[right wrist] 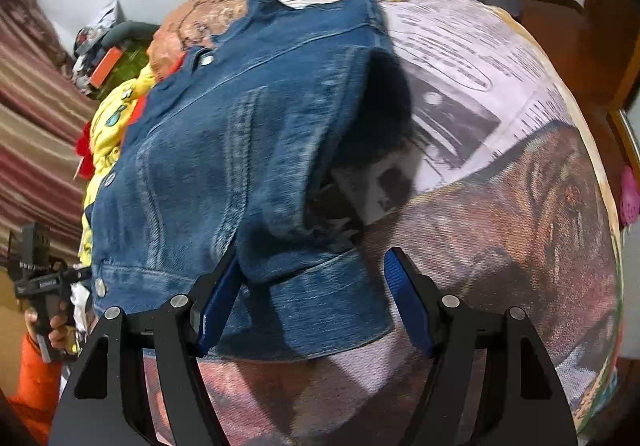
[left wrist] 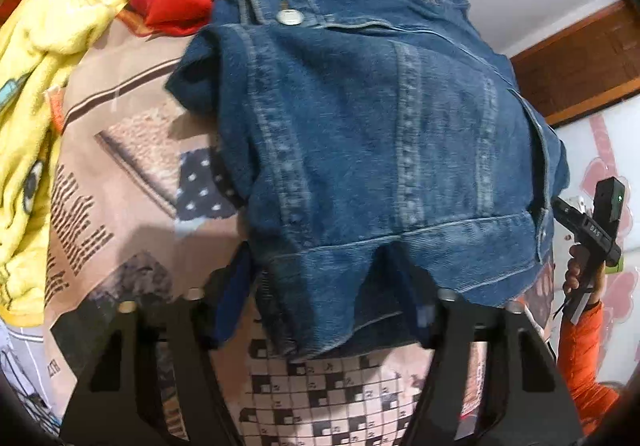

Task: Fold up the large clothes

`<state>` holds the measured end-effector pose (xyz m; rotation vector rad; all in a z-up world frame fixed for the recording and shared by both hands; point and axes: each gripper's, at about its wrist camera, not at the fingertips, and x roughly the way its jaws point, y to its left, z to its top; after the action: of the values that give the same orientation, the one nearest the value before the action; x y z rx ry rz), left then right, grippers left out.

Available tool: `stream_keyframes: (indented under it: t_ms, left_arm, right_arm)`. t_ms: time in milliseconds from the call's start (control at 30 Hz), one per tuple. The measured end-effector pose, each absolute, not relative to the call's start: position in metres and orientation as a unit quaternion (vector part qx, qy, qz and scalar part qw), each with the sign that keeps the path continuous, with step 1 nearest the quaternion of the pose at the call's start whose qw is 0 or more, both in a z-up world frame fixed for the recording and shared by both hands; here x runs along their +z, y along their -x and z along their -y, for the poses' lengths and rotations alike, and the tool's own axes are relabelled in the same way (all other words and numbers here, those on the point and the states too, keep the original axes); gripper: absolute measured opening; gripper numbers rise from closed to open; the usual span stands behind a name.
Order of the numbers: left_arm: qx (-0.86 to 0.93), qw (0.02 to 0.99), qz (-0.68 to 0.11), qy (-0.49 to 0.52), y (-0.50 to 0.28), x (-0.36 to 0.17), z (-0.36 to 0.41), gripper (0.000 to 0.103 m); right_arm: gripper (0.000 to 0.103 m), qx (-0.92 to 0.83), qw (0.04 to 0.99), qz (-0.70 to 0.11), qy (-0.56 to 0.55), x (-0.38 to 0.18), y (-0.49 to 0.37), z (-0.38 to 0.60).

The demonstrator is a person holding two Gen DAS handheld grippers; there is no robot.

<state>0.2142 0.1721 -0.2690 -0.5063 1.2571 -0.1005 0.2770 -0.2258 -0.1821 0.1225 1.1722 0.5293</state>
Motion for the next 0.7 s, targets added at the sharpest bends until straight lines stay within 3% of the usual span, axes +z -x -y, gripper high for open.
stream_keyframes:
  t_ms: [100, 167, 267, 333, 400, 700]
  left_arm:
    - [-0.042, 0.797, -0.57, 0.193, -0.216, -0.261, -0.159, 0.05]
    - [-0.033, 0.81, -0.562, 0.166, -0.216, -0.254, -0.153, 0.031]
    - [-0.037, 0.826, -0.542, 0.151, -0.214, -0.237, -0.149, 0.021]
    - [-0.039, 0.839, -0.524, 0.142, -0.213, -0.222, -0.147, 0.018]
    - [-0.043, 0.852, -0.502, 0.142, -0.211, -0.205, -0.148, 0.017]
    - [-0.047, 0.898, -0.406, 0.164, -0.233, -0.124, -0.173, 0.016]
  right_arm:
    - [0.068, 0.25, 0.804, -0.539, -0.038, -0.185, -0.271, 0.219]
    - [0.057, 0.243, 0.81, -0.532, -0.032, -0.185, -0.27, 0.217]
    - [0.036, 0.239, 0.819, -0.521, -0.019, -0.177, -0.27, 0.217]
    - [0.022, 0.248, 0.822, -0.512, -0.014, -0.167, -0.269, 0.217]
    - [0.017, 0.258, 0.829, -0.496, -0.005, -0.154, -0.267, 0.215]
    - [0.012, 0.279, 0.875, -0.396, -0.005, -0.076, -0.286, 0.194]
